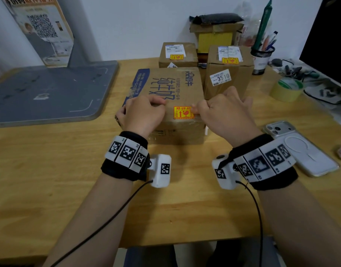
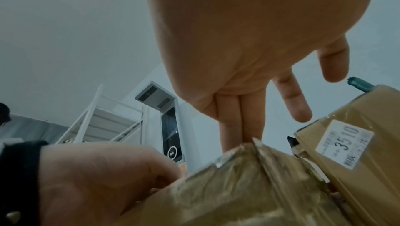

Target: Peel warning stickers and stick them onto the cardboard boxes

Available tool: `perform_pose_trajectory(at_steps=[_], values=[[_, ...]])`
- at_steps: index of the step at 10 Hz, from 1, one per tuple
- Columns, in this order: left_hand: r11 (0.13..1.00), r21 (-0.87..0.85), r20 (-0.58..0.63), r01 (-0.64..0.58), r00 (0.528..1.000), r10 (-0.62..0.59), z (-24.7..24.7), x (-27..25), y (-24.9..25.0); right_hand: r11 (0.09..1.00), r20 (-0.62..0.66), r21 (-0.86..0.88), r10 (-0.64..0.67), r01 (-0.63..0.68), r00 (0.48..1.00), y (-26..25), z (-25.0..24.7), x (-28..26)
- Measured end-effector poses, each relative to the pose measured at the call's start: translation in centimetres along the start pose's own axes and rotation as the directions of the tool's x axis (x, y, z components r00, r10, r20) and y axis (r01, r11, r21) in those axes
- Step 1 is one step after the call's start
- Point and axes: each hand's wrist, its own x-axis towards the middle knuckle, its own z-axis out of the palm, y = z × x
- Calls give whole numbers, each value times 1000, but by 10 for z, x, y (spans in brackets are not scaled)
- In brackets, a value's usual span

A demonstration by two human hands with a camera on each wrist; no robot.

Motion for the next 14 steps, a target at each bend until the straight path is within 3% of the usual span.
perform_pose_trajectory(at_steps=[2, 4, 5, 6, 8, 9, 10, 11, 13, 14], values=[[1000, -13, -4, -3, 1000, 3, -1, -2, 0, 990, -21, -132, -50, 47, 999, -1, -3, -9], [1000, -14, 14, -18, 1000, 18, -1, -1, -2, 997, -33, -55, -60, 58, 998, 0, -4, -13], [1000, -14, 16, -21, 1000, 21, 0, 1, -4, 995, 16, 95, -42, 40, 999, 5, -4, -11], [1000, -12, 25, -25, 999, 26, -1, 1, -4, 961, 55, 263, -103, 85, 993, 8, -7, -10], [1000, -10, 58, -12, 998, 13, -5, 2, -1, 935, 22, 352, -50, 39, 999, 8, -12, -14], [1000, 6, 116, 27, 993, -27, -10, 5, 4, 931, 66, 362, -65, 37, 996, 3, -21, -7], [998, -25, 218, 51, 975, -44, -25, 9, 16, 932, 198, 361, -105, 27, 975, 1, -32, 7], [986, -169, 276, 14, 961, 34, -47, 3, 37, 930, 235, 366, -133, 39, 963, -6, -47, 18], [915, -394, 304, -91, 926, 223, -92, -27, 67, 894, 109, 429, -189, 125, 976, -27, -94, 2], [857, -427, 217, -289, 887, 407, -132, -55, 64, 771, -89, 597, -208, 219, 974, -16, -129, -30]])
